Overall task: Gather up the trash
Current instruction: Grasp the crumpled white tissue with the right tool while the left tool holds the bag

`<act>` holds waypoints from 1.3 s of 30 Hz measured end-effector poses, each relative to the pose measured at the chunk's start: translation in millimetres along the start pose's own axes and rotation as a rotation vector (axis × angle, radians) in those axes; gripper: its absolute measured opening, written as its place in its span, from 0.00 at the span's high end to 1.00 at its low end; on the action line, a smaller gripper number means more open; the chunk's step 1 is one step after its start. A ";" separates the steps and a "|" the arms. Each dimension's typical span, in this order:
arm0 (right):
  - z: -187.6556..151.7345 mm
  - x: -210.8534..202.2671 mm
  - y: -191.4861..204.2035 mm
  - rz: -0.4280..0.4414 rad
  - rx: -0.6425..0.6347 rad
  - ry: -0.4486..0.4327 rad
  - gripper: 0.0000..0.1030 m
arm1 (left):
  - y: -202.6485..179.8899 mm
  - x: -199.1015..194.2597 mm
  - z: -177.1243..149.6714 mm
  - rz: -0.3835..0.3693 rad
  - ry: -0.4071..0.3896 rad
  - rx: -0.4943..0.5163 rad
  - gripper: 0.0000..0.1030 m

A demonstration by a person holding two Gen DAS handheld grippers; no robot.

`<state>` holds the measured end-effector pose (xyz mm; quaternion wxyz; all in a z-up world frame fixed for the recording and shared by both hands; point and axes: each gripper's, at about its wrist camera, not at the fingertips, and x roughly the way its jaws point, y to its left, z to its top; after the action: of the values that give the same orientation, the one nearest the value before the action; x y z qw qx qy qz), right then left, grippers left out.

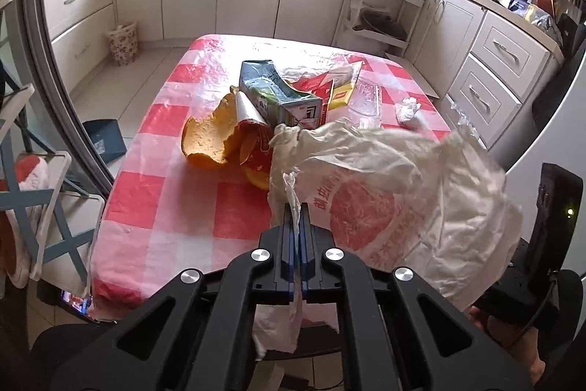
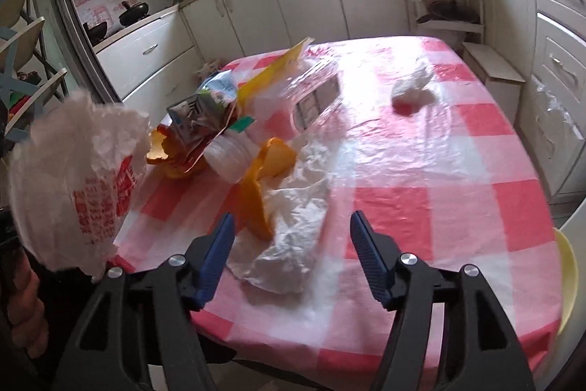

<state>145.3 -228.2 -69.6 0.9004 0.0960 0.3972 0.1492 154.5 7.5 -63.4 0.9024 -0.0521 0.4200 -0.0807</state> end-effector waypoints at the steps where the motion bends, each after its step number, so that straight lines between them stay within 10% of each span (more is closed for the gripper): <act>1: 0.7 -2.2 2.8 0.006 -0.007 -0.014 0.39 | -1.7 -1.4 0.3 0.003 -0.004 0.005 0.98; 7: 15.2 15.4 23.5 0.054 -0.072 -0.005 0.51 | -1.6 -4.8 -0.2 0.001 -0.015 0.005 0.98; 11: 16.6 38.9 23.3 0.105 -0.074 0.048 0.84 | -2.8 -8.4 0.0 -0.002 -0.020 0.011 0.98; 20: 32.3 17.3 -4.6 0.323 0.102 0.027 0.88 | -5.6 -18.0 0.5 -0.022 -0.038 0.010 0.98; 23: 19.7 38.2 -25.0 0.265 0.186 0.117 0.57 | -11.7 -20.9 -1.0 -0.021 -0.040 0.024 0.98; 31: 28.4 37.1 -9.0 0.263 0.127 0.071 0.56 | -14.2 -26.1 -5.9 -0.021 -0.040 0.023 0.98; 35: 26.3 50.4 10.4 0.251 0.079 0.092 0.86 | -12.4 -29.6 -8.2 -0.024 -0.042 0.020 0.98; 39: 34.2 27.1 21.0 0.344 0.058 0.011 0.93 | -11.0 -33.3 -8.7 -0.034 -0.049 0.011 0.98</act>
<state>184.0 -201.0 -59.3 0.8563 0.1876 0.3841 0.2899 125.7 2.8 -42.3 0.9112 -0.0563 0.3963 -0.0971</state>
